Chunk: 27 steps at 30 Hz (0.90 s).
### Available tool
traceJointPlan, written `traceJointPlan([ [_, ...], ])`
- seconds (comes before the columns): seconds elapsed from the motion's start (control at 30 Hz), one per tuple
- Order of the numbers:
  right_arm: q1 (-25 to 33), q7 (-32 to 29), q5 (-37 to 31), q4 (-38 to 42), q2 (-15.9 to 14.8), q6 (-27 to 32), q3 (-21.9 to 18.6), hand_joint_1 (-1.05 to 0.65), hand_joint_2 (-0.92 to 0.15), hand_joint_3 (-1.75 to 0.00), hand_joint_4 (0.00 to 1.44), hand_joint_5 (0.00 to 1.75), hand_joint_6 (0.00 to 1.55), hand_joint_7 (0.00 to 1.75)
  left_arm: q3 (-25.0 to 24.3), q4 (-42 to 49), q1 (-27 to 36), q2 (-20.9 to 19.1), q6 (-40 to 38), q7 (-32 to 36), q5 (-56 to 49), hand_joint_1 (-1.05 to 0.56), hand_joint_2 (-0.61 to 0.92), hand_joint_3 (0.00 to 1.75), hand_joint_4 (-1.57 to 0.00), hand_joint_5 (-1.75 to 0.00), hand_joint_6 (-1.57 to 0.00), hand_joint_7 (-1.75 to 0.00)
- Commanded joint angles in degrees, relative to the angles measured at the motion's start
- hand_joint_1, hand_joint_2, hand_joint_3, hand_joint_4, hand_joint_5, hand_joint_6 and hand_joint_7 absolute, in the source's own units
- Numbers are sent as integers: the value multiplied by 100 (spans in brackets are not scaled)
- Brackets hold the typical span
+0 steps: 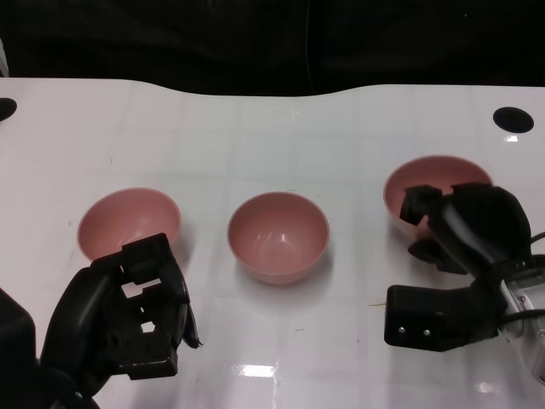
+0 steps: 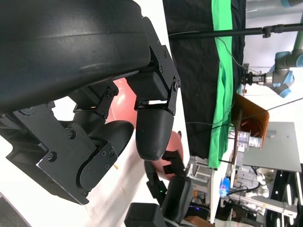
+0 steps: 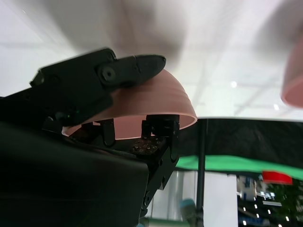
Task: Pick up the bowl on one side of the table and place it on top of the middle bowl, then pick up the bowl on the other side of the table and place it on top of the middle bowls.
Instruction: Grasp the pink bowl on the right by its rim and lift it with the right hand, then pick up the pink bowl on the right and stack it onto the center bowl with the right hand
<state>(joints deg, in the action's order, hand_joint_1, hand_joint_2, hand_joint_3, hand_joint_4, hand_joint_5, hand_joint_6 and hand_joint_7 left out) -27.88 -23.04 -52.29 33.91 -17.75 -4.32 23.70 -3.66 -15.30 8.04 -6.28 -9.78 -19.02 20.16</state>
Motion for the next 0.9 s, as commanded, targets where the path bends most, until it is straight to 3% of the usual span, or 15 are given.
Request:
traceJointPlan([
  [0.03,-96,-134,107,-397,-18,-54,-47,-18,-48,-100,93,175,67,175,-26,-145,60,-13,-102,100,28,-8,32,154,-89,-175,-87,-156],
  [0.17,-69,-124,129,-508,-32,-46,-37,-17,-45,-106,92,175,67,175,-30,-174,64,-13,-140,110,39,-8,32,154,-90,-175,-87,-156],
  [0.3,18,14,367,-1525,219,-367,10,-20,-40,-107,94,175,72,175,-36,-236,132,-50,-91,89,-17,-8,32,155,-89,-173,-87,-155],
  [0.47,-1,321,630,-1948,534,-669,154,-22,-41,-114,96,175,74,174,-33,-250,185,-71,-10,56,-65,-7,31,156,-89,-173,-87,-155],
  [0.7,-162,501,728,-1796,894,-955,319,-22,-33,-126,99,175,79,172,-37,-306,230,-44,-28,87,-68,-8,31,157,-89,-172,-88,-154],
  [0.9,-300,737,725,-1356,1113,-879,451,-23,-32,-124,98,175,78,175,-21,-313,240,-37,-38,94,-75,-7,33,154,-90,-170,-89,-152],
])
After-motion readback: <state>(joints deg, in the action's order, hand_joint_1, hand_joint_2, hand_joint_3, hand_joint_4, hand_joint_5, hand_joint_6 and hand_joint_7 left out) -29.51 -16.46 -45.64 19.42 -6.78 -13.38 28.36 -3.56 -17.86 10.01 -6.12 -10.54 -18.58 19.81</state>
